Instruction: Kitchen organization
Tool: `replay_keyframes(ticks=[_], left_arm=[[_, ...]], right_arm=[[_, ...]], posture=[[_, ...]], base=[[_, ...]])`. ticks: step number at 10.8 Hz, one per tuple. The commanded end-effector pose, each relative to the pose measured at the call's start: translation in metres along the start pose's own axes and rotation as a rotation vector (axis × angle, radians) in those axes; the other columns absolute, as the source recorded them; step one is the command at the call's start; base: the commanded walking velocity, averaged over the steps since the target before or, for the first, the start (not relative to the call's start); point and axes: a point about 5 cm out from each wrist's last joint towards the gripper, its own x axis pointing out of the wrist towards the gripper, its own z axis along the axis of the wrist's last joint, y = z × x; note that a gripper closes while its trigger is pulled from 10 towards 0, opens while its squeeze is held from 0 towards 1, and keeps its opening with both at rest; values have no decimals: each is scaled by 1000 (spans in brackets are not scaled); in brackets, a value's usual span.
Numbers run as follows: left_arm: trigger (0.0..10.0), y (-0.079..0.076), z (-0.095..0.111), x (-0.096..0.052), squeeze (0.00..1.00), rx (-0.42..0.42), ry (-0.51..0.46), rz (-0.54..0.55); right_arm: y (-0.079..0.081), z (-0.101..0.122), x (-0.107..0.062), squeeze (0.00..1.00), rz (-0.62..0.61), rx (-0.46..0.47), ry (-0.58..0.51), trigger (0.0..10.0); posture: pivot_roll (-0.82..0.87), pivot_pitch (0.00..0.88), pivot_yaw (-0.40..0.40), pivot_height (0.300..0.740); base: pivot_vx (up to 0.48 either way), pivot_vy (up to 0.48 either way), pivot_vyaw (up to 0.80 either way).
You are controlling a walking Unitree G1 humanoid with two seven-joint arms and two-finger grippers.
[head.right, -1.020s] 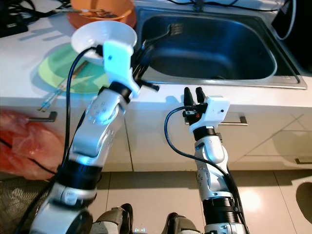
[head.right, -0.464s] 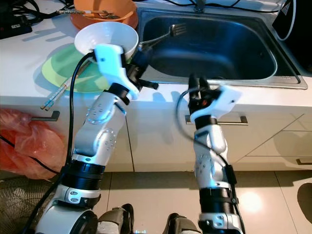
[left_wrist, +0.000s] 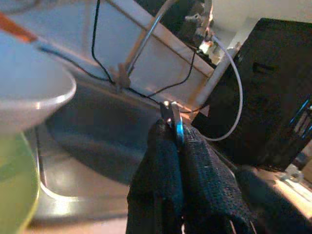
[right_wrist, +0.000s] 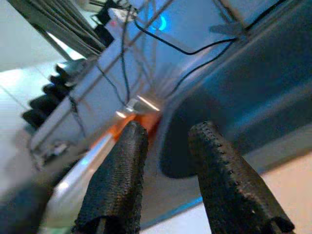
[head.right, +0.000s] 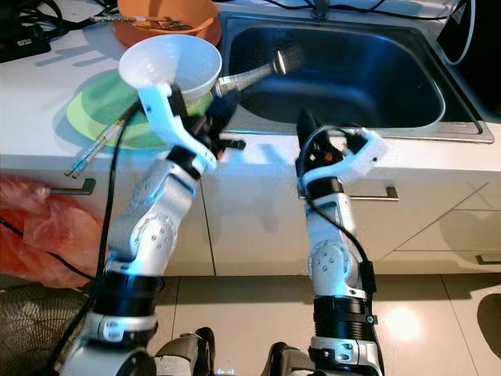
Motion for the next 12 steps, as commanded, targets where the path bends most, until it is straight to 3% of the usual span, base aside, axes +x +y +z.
replay_keyframes(ticks=[1, 4, 9, 12], left_arm=[[10000, -13, -2, 1, 0, -72, -16, -38], [10000, -12, -6, -6, 0, -206, -7, -25], [10000, -18, -9, -15, 0, -308, 6, -68], [10000, -24, -9, -16, 0, -329, 18, -105]], right_arm=[[3, 5, 1, 0, 20, 26, -16, 10000], [17, 6, 0, 0, 127, 195, 6, 10000], [16, 3, -3, 0, 129, 239, 30, 10000], [15, 3, -3, 0, 129, 244, 36, 10000]], posture=[[119, 155, -52, 740], [119, 156, -51, 740], [130, 159, -52, 740], [130, 160, -52, 740]], base=[[0, 0, 0], [0, 0, 0], [0, 0, 0], [0, 0, 0]])
